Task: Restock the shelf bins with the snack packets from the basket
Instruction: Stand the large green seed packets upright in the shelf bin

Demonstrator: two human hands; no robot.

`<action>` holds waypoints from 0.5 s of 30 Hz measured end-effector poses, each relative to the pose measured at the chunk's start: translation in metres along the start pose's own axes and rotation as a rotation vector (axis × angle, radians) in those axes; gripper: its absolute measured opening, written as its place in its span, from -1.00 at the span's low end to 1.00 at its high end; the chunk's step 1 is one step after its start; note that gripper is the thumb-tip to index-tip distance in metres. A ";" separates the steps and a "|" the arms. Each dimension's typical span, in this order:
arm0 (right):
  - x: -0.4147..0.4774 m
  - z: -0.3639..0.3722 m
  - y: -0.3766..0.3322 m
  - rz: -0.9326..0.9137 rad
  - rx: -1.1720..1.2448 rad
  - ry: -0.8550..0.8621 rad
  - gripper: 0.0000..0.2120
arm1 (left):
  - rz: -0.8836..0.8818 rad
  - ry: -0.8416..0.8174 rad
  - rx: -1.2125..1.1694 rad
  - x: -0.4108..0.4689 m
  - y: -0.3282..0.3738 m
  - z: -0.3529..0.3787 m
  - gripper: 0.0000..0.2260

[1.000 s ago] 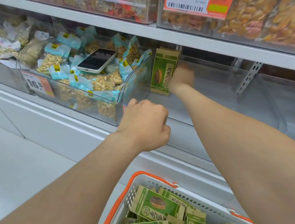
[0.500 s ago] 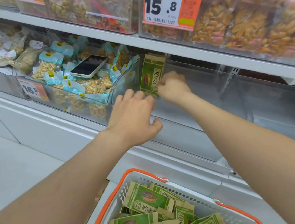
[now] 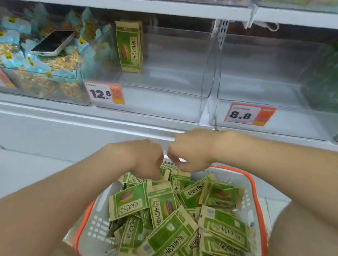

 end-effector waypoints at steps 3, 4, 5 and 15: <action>-0.009 0.039 -0.002 0.066 -0.009 -0.271 -0.79 | 0.022 -0.165 0.107 0.014 0.022 0.043 -0.67; -0.010 0.045 -0.004 0.073 -0.015 -0.288 -0.78 | 0.026 -0.196 0.140 0.017 0.027 0.054 -0.70; -0.010 0.048 -0.007 0.066 -0.017 -0.278 -0.75 | 0.033 -0.209 0.164 0.019 0.031 0.063 -0.71; -0.020 0.052 -0.027 -0.013 0.052 -0.185 -0.76 | -0.048 -0.156 -0.161 0.023 0.032 0.071 -0.60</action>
Point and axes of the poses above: each hand's wrist, its own x-axis towards the middle knuckle, its own z-axis out of the palm, y = z × x, the point moved 4 cm from there along x, towards the middle knuckle, and after that the axes turned 2 degrees about -z, right-handed, at the moved point
